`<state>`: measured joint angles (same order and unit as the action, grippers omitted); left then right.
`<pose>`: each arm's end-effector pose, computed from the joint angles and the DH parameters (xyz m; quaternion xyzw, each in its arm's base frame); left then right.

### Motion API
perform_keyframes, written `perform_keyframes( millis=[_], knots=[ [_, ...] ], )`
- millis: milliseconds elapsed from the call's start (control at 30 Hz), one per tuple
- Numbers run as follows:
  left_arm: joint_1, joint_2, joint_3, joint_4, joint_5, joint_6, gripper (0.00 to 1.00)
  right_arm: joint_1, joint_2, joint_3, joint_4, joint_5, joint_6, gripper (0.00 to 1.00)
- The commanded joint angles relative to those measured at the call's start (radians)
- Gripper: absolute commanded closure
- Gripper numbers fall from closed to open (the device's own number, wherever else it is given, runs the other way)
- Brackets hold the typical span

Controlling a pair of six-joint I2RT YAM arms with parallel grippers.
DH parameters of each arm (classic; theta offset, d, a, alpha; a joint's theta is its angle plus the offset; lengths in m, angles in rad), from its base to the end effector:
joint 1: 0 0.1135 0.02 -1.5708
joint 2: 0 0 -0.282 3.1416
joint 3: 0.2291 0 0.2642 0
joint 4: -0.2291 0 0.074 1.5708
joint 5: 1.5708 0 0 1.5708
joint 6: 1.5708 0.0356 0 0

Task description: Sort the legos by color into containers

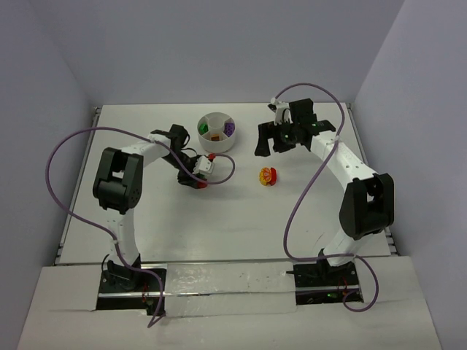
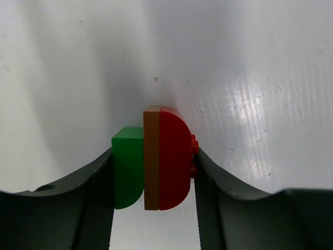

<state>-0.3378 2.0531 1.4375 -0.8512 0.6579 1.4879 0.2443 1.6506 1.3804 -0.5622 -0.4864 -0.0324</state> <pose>0.3759 -0.1551 0.1621 0.7581 0.5646 -0.2440 0.2167 0.3622 0.1074 0.3057 -0.2109 0.8845 0.2604 0.3245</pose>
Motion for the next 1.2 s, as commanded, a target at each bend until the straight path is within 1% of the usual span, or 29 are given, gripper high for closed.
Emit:
perform_keyframes(
  millis=[0,33,67,167,233,267,300,333,400,467,533,667,733,967,1167],
  knots=[
    [0.000,-0.106,-0.023,0.093,0.019,-0.078,0.59,0.004,-0.089,-0.054,0.107,-0.097,0.112,0.07],
    [-0.002,-0.140,-0.030,0.120,0.026,-0.120,0.67,0.004,-0.094,-0.060,0.112,-0.129,0.129,0.07],
    [-0.004,-0.163,-0.041,0.136,0.030,-0.149,0.71,0.004,-0.099,-0.064,0.115,-0.146,0.141,0.07],
    [-0.017,-0.268,-0.093,0.243,0.011,-0.360,0.87,0.004,-0.125,-0.071,0.125,-0.215,0.185,0.07],
    [-0.040,-0.378,-0.146,0.372,-0.046,-0.523,0.92,0.004,-0.142,-0.071,0.134,-0.262,0.212,0.07],
    [-0.043,-0.404,-0.175,0.445,-0.084,-0.586,0.94,0.006,-0.154,-0.072,0.142,-0.284,0.223,0.07],
    [-0.049,-0.432,-0.187,0.487,-0.118,-0.678,0.99,0.008,-0.160,-0.070,0.147,-0.299,0.232,0.07],
    [-0.061,-0.464,-0.191,0.492,-0.148,-0.797,1.00,0.015,-0.164,-0.058,0.148,-0.308,0.239,0.07],
    [-0.082,-0.505,-0.191,0.473,-0.166,-0.903,1.00,0.040,-0.163,-0.039,0.139,-0.312,0.235,0.07],
    [-0.110,-0.546,-0.206,0.483,-0.192,-0.952,1.00,0.070,-0.161,-0.024,0.130,-0.315,0.227,0.07],
    [-0.150,-0.589,-0.225,0.517,-0.246,-1.046,1.00,0.102,-0.158,-0.028,0.149,-0.340,0.245,0.07],
    [-0.205,-0.616,-0.210,0.523,-0.294,-1.156,1.00,0.162,-0.129,-0.006,0.145,-0.377,0.241,0.07],
    [-0.218,-0.619,-0.203,0.518,-0.307,-1.173,1.00,0.176,-0.115,0.006,0.148,-0.389,0.256,0.08],
    [-0.260,-0.642,-0.203,0.512,-0.331,-1.161,1.00,0.182,-0.027,0.060,0.177,-0.424,0.357,0.12],
    [-0.272,-0.642,-0.189,0.519,-0.319,-1.167,1.00,0.177,0.044,0.082,0.197,-0.465,0.423,0.13]
  ],
)
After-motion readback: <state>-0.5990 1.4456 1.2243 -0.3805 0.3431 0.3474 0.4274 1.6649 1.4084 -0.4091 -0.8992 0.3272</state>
